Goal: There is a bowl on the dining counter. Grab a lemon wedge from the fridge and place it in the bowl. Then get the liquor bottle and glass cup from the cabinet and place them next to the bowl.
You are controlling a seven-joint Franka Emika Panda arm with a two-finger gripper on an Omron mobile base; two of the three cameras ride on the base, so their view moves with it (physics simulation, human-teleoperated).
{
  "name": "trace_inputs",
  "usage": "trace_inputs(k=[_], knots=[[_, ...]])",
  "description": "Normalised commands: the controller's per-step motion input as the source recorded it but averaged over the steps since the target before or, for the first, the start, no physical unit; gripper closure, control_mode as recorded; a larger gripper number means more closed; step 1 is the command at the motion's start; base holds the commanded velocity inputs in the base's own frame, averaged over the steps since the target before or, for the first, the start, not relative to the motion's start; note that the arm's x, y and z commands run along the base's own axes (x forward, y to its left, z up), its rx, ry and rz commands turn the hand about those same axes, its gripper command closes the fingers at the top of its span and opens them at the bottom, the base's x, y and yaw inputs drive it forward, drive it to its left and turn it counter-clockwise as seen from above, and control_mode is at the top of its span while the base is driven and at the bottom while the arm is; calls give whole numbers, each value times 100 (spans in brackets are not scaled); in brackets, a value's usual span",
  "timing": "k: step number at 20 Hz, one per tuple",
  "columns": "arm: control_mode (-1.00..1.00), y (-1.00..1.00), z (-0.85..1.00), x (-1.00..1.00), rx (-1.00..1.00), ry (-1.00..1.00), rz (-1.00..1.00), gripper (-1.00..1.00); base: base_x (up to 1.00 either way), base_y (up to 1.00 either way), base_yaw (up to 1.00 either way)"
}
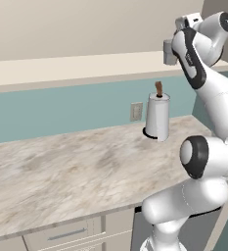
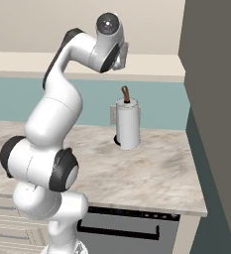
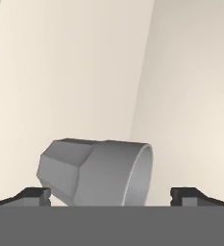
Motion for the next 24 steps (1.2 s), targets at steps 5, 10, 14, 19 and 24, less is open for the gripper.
trace_inputs(k=[5,10,14,19,24], knots=[[-100,-9,-11,10,0,0,0,-100,0,0,0],[-100,0,-10,19,0,0,0,-100,0,0,0],[-100,0,-8,13,0,1,0,-100,0,0,0],[-100,0,-11,9,0,2,0,-100,0,0,0],[-100,0,-18,3,0,3,0,100,0,0,0]])
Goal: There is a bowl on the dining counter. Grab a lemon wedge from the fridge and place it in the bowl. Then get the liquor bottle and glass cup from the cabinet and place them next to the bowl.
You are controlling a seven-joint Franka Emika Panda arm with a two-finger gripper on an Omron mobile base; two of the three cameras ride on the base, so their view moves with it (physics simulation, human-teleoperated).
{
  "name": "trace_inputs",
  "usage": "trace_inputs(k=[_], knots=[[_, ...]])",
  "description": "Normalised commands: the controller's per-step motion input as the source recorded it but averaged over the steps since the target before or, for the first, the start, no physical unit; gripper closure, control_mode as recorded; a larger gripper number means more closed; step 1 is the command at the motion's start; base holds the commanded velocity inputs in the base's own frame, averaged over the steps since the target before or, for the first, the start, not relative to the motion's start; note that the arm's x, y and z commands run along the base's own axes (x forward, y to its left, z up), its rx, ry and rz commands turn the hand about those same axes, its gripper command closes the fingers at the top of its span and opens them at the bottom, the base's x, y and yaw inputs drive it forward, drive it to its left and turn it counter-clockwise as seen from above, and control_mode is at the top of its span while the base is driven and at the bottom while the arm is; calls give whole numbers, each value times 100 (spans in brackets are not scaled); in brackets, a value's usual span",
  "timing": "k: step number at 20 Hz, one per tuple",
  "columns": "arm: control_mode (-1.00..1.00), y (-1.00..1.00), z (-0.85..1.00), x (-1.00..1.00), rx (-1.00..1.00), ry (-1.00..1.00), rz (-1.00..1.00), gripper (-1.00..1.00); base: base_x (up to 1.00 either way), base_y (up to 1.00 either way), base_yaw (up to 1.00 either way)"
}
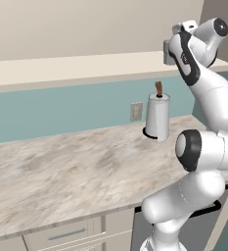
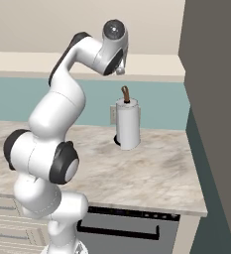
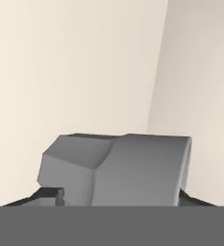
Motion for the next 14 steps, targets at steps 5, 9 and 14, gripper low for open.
trace_inputs(k=[5,9,14], knots=[[-100,0,-17,0,0,1,0,100,0,0,0],[-100,0,-13,0,0,0,0,100,0,0,0],[-100,0,-4,-15,1,-5,0,100,0,0,0]])
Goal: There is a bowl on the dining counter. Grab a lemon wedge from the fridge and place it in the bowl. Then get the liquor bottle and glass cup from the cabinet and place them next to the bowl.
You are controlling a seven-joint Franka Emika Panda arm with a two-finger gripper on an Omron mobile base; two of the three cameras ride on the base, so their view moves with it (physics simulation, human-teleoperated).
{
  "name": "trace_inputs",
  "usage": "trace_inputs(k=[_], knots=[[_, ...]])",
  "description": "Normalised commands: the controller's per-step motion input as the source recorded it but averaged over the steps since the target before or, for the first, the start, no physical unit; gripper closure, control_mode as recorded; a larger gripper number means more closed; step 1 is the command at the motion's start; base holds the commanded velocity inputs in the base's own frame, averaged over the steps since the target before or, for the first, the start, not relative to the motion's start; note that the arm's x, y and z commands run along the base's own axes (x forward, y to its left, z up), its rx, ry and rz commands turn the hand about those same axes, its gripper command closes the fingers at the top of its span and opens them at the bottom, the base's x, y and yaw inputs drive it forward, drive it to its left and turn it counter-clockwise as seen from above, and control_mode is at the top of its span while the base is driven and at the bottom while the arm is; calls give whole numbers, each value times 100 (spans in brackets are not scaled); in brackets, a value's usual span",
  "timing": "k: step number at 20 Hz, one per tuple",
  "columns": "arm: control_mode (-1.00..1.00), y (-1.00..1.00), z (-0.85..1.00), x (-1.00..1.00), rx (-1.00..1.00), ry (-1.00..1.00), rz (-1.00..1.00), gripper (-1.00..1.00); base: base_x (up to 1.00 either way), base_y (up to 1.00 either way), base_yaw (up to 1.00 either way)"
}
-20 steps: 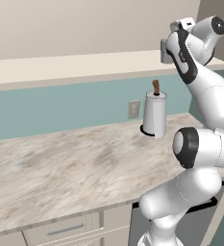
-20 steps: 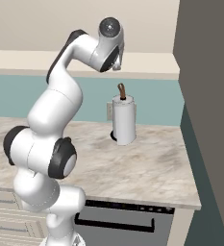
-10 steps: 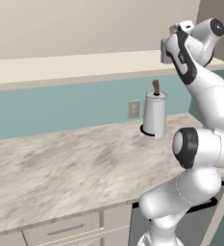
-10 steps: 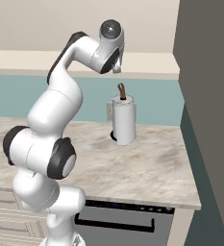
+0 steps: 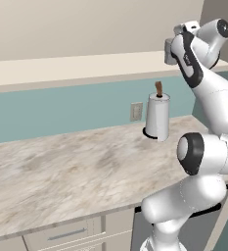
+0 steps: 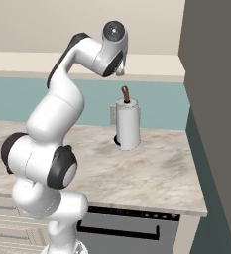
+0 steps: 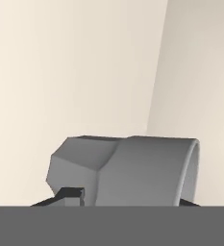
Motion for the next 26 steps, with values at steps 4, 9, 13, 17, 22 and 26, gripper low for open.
trace_inputs(k=[4,9,13,17,22,26], knots=[[-100,0,0,-44,4,-13,0,100,0,0,0],[-100,0,-10,-62,2,-10,-3,100,0,0,0],[-100,0,-27,-78,0,-10,-5,100,0,0,0],[-100,0,-23,-63,1,-5,-4,100,0,0,0],[-100,8,-17,-34,0,0,-1,100,0,0,0],[-100,8,-15,-35,4,1,0,100,0,0,0]])
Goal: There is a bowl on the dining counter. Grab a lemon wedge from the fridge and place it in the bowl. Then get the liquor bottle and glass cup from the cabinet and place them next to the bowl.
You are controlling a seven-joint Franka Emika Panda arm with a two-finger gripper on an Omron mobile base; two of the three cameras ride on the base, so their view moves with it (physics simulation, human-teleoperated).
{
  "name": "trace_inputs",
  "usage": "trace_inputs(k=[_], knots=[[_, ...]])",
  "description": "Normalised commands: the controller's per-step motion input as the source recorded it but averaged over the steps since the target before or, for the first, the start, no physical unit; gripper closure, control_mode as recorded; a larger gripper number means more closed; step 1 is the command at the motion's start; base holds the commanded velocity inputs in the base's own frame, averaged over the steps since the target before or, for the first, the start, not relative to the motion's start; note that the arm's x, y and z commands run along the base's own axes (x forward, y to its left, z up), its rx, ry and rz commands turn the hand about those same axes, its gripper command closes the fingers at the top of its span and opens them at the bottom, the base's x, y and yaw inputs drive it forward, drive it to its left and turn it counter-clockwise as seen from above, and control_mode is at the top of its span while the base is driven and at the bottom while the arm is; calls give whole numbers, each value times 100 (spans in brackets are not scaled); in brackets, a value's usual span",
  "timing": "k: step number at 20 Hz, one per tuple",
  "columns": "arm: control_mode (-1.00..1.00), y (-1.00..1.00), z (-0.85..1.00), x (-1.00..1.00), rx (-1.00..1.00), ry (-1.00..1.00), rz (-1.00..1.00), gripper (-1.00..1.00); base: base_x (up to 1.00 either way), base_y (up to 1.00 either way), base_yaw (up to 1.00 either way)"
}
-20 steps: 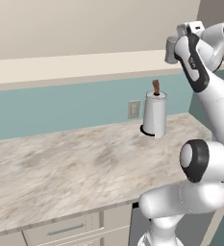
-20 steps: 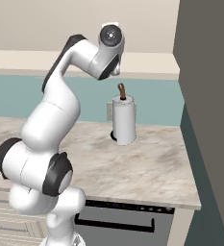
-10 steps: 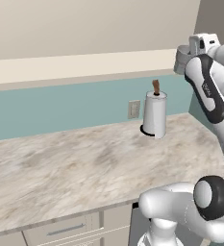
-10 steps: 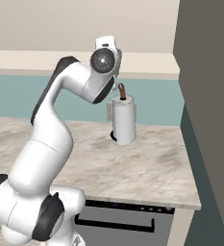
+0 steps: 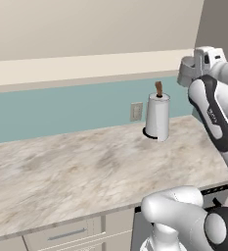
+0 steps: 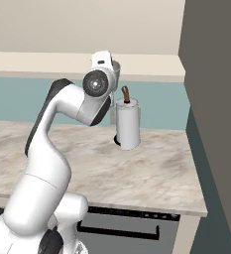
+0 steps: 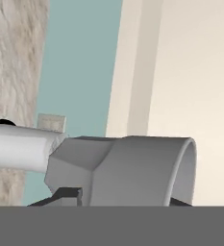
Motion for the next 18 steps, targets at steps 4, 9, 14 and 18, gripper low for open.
trace_inputs(k=[4,9,14,18], knots=[[-100,0,-2,-61,7,5,0,100,0,0,0],[-100,0,-8,-81,4,9,0,100,0,0,0],[-100,2,-34,-89,0,4,0,100,0,0,0],[-100,14,-27,-79,-1,1,4,100,0,0,0]])
